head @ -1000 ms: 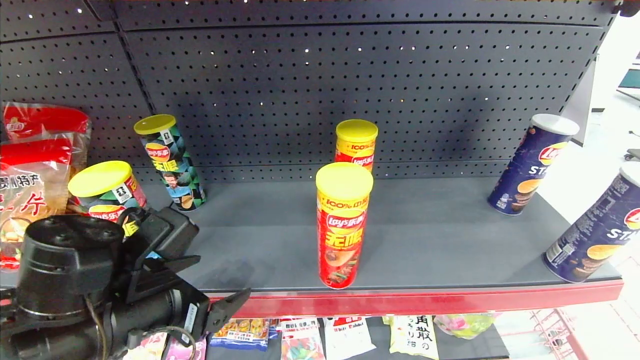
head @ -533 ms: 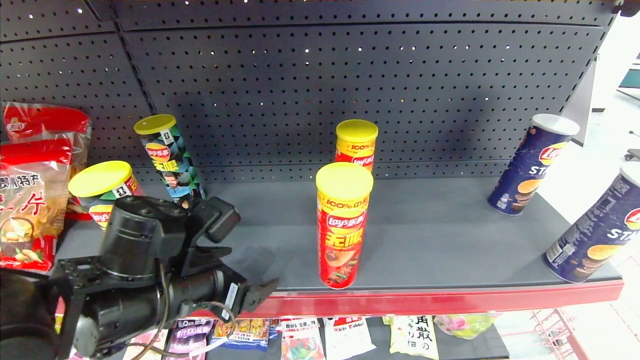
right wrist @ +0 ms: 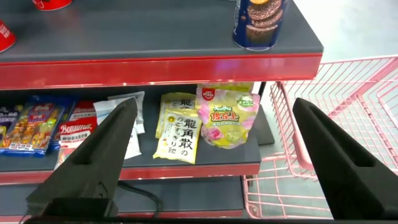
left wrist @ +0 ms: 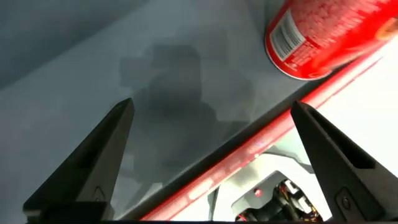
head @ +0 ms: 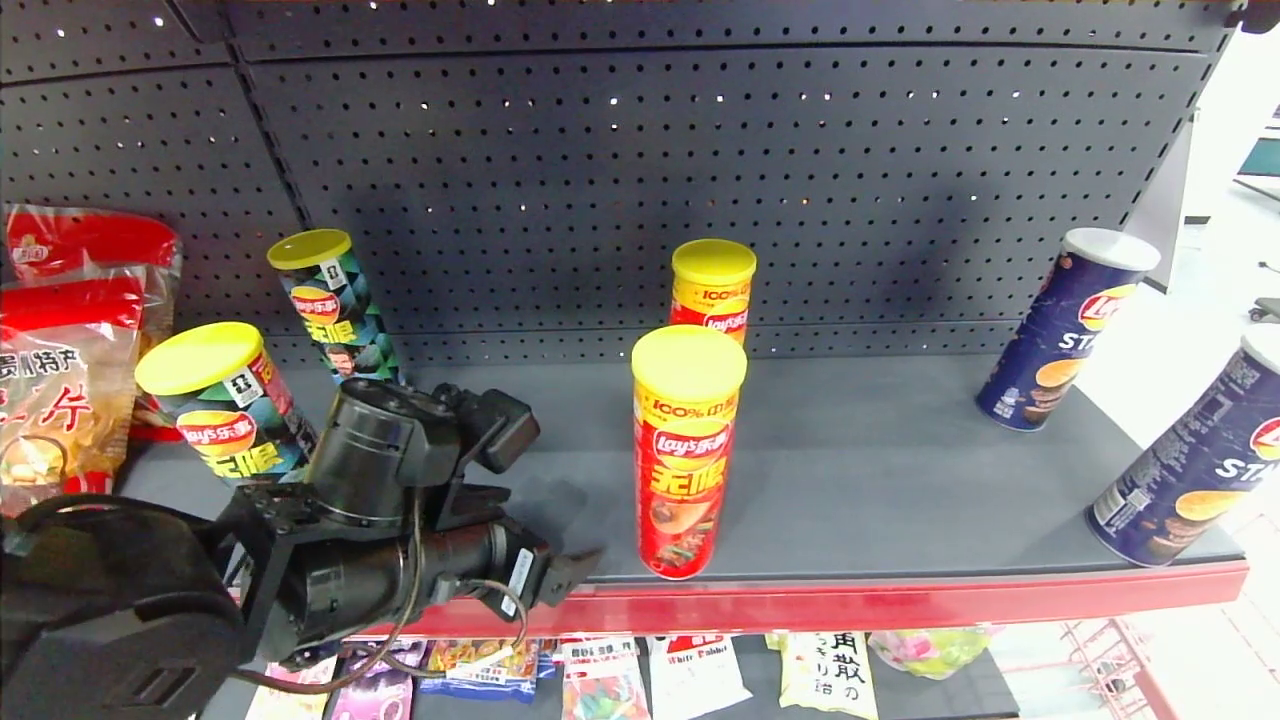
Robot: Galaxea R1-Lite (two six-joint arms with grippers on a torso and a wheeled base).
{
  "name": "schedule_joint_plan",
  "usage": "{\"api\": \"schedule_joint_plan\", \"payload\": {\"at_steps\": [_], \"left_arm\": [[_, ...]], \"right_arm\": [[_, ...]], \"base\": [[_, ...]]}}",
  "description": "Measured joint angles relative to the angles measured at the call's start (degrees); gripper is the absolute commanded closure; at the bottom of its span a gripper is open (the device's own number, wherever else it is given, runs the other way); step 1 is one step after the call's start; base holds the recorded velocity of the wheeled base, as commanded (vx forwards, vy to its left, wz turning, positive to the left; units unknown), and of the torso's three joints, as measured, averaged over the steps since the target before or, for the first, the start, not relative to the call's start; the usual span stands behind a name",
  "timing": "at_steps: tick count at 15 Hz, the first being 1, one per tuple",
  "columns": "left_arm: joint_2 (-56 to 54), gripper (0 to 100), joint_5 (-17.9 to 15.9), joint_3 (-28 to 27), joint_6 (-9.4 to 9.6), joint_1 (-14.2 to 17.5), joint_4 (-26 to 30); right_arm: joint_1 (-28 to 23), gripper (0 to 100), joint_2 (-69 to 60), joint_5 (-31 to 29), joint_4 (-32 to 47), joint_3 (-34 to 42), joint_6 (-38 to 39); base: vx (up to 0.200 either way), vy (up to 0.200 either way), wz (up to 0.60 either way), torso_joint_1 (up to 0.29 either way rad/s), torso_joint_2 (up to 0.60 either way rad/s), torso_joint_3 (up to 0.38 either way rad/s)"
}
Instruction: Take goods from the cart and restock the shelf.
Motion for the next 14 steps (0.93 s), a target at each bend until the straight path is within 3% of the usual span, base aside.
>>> {"api": "schedule_joint_plan", "payload": {"at_steps": [14], "left_arm": [[7.28,0,0.46,-7.69,-0.27,-0.69,-0.16]], "right_arm": [[-0.01,0,0.00,-0.09,0.02,-0.02,-0.04]], "base": [[0.000,0.000,0.00,0.000,0.00,0.000]]}}
